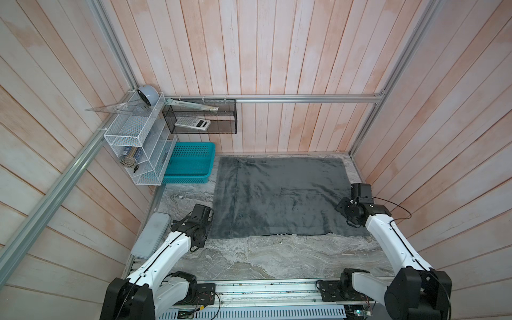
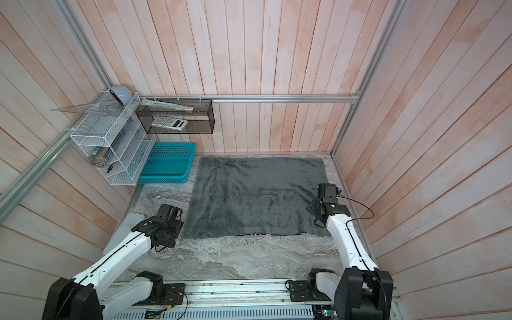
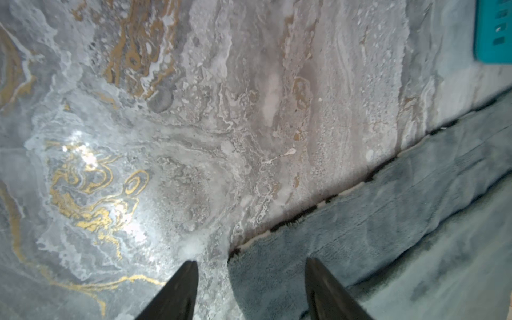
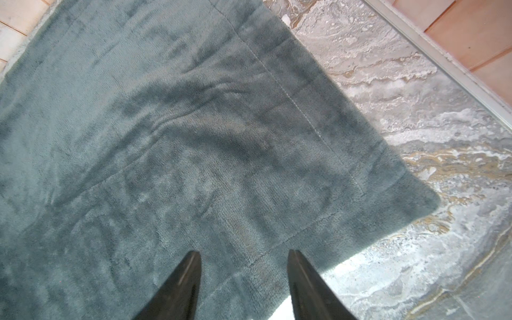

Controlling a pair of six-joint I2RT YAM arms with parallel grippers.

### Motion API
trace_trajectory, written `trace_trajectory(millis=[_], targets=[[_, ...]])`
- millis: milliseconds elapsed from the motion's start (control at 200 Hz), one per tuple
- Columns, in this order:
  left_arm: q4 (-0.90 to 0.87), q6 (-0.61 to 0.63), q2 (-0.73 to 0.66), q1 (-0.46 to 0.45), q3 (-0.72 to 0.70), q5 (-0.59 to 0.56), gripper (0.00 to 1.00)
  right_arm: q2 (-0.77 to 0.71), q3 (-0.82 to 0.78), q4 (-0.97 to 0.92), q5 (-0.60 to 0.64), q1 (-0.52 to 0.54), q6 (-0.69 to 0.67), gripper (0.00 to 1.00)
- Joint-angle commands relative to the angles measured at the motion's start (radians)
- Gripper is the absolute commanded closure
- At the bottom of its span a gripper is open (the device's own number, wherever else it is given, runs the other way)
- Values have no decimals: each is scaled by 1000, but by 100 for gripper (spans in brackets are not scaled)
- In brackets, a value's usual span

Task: Roll up the pillowcase
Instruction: Fold the pillowcase at the center of the board.

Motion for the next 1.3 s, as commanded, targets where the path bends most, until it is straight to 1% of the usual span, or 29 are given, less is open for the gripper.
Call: trace_trajectory(millis=[0,115,200,320,415,525,605,790,945,1090,1195,1290], targets=[[-100,-53,21,-10,77,17,39,11,-1,-8,-2,1,-12,44],[-167,-85,18,-18,115,38,39,17,6,-11,6,-1,-12,44],[-157,-133,28,-19,106,77,39,25,9,-9,9,-2,-12,44],[-84,-160,86,-18,92,183,38,36,22,-25,16,-3,-12,44],[-84,-177,128,-25,105,207,38,31,26,-35,26,-7,-16,43],[-121,-193,152,-36,132,193,38,24,26,-40,35,-8,-16,42],[-148,-194,164,-37,143,162,38,22,21,-38,39,-9,-16,42],[-110,-195,202,-38,119,162,39,18,20,-44,48,-12,-18,42],[-90,-189,265,-38,118,145,39,20,19,-45,54,-19,-16,42],[-1,-198,315,-37,72,123,39,31,14,-40,53,-21,-12,42],[49,-199,352,-38,48,149,46,35,18,-49,56,-24,-12,42],[65,-194,363,-37,42,165,65,30,21,-59,79,-28,-8,42]])
